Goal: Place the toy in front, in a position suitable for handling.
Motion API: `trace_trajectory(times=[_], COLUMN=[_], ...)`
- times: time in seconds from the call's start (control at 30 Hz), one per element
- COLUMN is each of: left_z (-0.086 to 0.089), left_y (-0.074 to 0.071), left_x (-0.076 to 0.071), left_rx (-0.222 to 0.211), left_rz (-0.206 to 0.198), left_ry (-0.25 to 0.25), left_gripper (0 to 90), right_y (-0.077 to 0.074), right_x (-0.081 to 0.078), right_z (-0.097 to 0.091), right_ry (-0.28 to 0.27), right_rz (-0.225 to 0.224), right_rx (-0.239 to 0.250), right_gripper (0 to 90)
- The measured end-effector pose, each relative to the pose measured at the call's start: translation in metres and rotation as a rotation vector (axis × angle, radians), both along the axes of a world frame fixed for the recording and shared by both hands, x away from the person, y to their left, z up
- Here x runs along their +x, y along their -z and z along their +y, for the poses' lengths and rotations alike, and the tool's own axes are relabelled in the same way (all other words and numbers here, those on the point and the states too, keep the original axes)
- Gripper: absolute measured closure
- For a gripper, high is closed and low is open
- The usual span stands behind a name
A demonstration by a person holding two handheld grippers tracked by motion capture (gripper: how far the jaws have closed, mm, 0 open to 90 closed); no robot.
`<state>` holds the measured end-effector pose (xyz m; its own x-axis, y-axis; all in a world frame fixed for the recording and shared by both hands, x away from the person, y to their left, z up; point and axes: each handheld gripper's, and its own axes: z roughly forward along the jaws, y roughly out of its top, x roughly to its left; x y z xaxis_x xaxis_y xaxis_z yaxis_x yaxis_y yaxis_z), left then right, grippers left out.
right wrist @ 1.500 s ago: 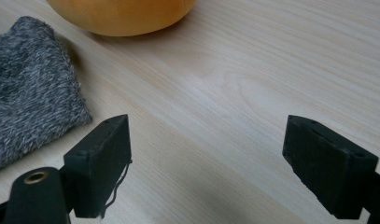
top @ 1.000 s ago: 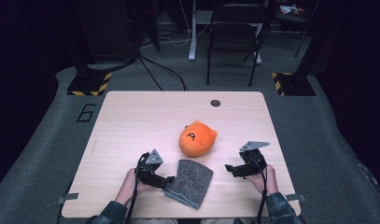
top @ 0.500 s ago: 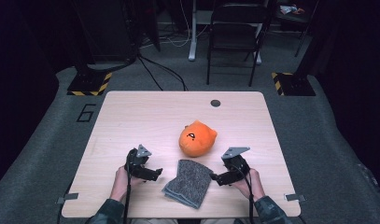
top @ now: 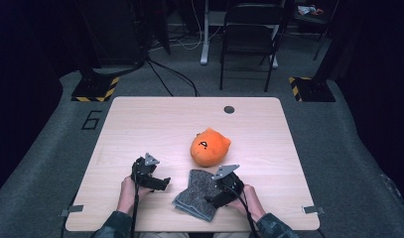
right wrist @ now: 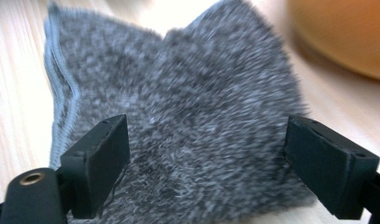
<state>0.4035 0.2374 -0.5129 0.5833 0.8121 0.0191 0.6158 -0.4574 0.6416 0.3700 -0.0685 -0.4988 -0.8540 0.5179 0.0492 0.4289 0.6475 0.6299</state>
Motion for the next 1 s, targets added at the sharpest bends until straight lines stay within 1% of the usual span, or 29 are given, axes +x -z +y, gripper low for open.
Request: trace_trajectory(times=[0.03,0.07,0.13,0.17,0.2,0.23,0.27,0.3,0.33,0.4,0.43,0.47,0.5,0.53,0.6,0.63,0.73,0.83,0.9,0.93,0.97,1.0], left_z=[0.000,0.000,0.000,0.001,0.001,0.001,0.001,0.000,0.001,0.001,0.001,0.000,0.000,0.001,0.001,0.000,0.000,0.001,0.001,0.001,0.002,0.002], left_y=[0.000,0.000,0.000,0.001,0.001,0.001,0.002,0.002,0.001,0.002,0.002,0.002,0.002,0.002,0.002,0.002,0.002,0.002,0.001,0.001,0.001,0.001], left_x=[0.000,0.000,0.000,0.000,0.000,0.000,0.000,0.000,0.000,0.000,-0.001,-0.001,-0.001,-0.001,-0.001,-0.001,-0.001,-0.001,-0.001,-0.001,-0.001,-0.001], left_rx=[0.000,-0.003,-0.002,-0.008,-0.008,-0.008,-0.008,-0.006,-0.004,-0.003,-0.007,-0.009,-0.009,-0.011,-0.011,-0.010,-0.008,-0.010,-0.012,-0.011,-0.012,-0.012], left_rz=[0.000,-0.003,-0.001,0.000,0.002,0.002,0.004,0.003,0.013,0.009,0.009,0.007,0.007,0.006,0.008,0.007,0.007,0.005,0.006,0.004,0.004,0.003], left_ry=[0.000,-0.007,-0.010,-0.006,-0.002,-0.002,-0.004,-0.006,0.002,0.002,0.001,-0.003,-0.003,-0.001,-0.002,-0.002,0.000,0.000,0.003,0.002,0.002,0.003], left_gripper=[3.2,3.3,3.4,3.4,3.4,3.4,3.5,3.6,3.7,4.0,4.1,4.2,4.2,4.2,4.4,4.4,5.0,5.3,5.5,5.6,5.6,5.7], right_y=[0.003,0.004,0.006,0.008,0.009,0.009,0.010,0.009,0.010,0.009,0.009,0.009,0.009,0.008,0.008,0.008,0.006,0.005,0.003,0.002,0.002,0.000], right_x=[0.001,0.000,0.001,0.000,0.001,0.001,0.000,0.000,0.000,0.000,0.000,0.000,0.000,-0.001,0.000,0.000,0.001,0.001,0.000,-0.001,-0.001,-0.001], right_z=[0.001,0.002,0.002,0.003,0.004,0.004,0.004,0.003,0.003,0.000,-0.001,-0.002,-0.002,-0.002,-0.004,-0.004,-0.008,-0.010,-0.013,-0.017,-0.017,-0.022], right_ry=[-0.009,-0.008,-0.013,-0.012,-0.011,-0.011,-0.008,-0.010,-0.004,-0.007,-0.014,-0.009,-0.009,-0.017,-0.027,-0.027,-0.033,-0.037,-0.031,-0.034,-0.034,-0.025], right_rz=[-0.012,-0.004,-0.005,0.000,0.000,0.000,-0.009,-0.010,-0.014,-0.019,-0.021,-0.023,-0.023,-0.016,-0.017,-0.017,0.001,-0.003,0.005,0.001,0.001,-0.005], right_rx=[-0.008,-0.022,-0.027,-0.041,-0.046,-0.046,-0.059,-0.058,-0.052,-0.047,-0.045,-0.044,-0.044,-0.040,-0.039,-0.039,-0.041,-0.046,-0.043,-0.052,-0.052,-0.052], right_gripper=[14.5,15.8,17.2,22.0,24.1,24.1,30.5,33.1,36.6,45.7,49.4,53.1,53.1,60.2,65.2,65.2,71.8,73.1,74.0,74.4,74.4,74.7])
